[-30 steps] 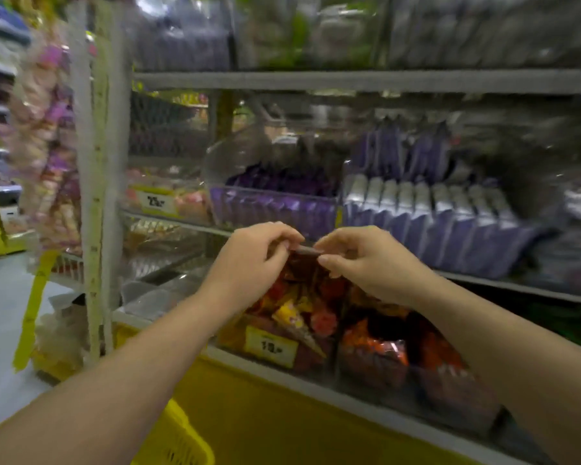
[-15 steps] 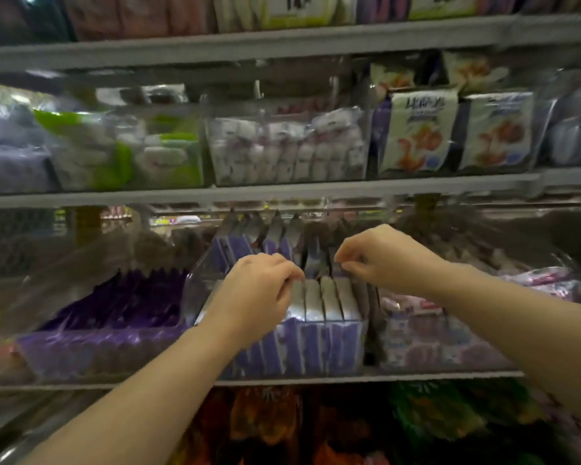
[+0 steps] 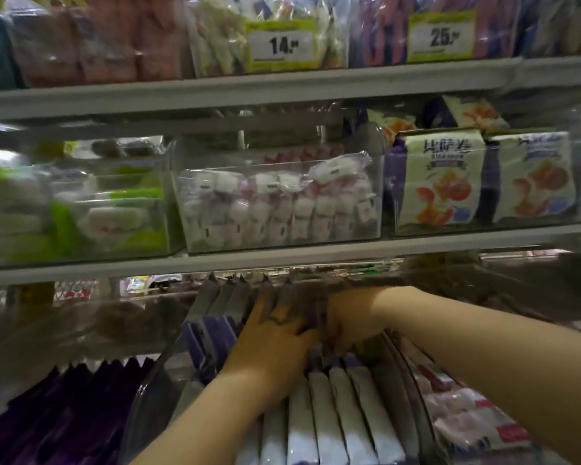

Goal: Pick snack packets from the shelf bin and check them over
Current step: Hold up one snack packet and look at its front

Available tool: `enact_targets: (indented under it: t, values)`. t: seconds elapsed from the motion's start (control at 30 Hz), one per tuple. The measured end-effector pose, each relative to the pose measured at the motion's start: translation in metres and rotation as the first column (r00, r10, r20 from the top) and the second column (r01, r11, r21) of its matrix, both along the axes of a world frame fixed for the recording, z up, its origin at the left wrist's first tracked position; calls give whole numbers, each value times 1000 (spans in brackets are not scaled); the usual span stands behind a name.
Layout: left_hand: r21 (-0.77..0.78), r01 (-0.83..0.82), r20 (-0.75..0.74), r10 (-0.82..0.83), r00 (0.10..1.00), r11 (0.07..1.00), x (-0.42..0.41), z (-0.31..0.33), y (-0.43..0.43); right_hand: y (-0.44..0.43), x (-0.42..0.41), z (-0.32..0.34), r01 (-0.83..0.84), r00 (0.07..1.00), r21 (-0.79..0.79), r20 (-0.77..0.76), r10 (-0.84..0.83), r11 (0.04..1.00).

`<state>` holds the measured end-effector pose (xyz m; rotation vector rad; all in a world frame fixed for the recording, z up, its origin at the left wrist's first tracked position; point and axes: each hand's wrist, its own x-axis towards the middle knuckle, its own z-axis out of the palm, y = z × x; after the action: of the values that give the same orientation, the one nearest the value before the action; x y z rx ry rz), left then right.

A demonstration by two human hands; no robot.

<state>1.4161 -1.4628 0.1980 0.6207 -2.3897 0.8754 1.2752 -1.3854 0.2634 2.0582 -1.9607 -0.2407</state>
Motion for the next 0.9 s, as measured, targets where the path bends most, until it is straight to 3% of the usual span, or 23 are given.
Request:
enact_targets:
  t: [0.23, 0.3, 0.43, 0.63, 0.73, 0.9]
  values:
    - [-25, -35, -143, 31, 989, 999, 12, -10, -16, -18, 10, 4, -9, 999, 104, -49, 14, 995]
    - [-28, -29, -154, 24, 988, 999, 12, -11, -17, -20, 15, 0, 3, 996, 189, -85, 14, 982]
    - [-14, -3, -162, 1, 987, 1000, 12, -12, -17, -21, 17, -3, 9, 993, 208, -120, 17, 978]
    - [7, 14, -184, -12, 983, 1000, 14, -14, -14, -29, 24, -6, 162, 979, 269, -167, -119, 950]
    - [20, 27, -200, -22, 980, 999, 15, -15, -14, -32, 22, -11, 152, 980, 186, -154, -124, 971]
    - [16, 27, -199, -24, 980, 999, 17, -16, -15, -25, 17, -13, 89, 992, -118, -73, -98, 989]
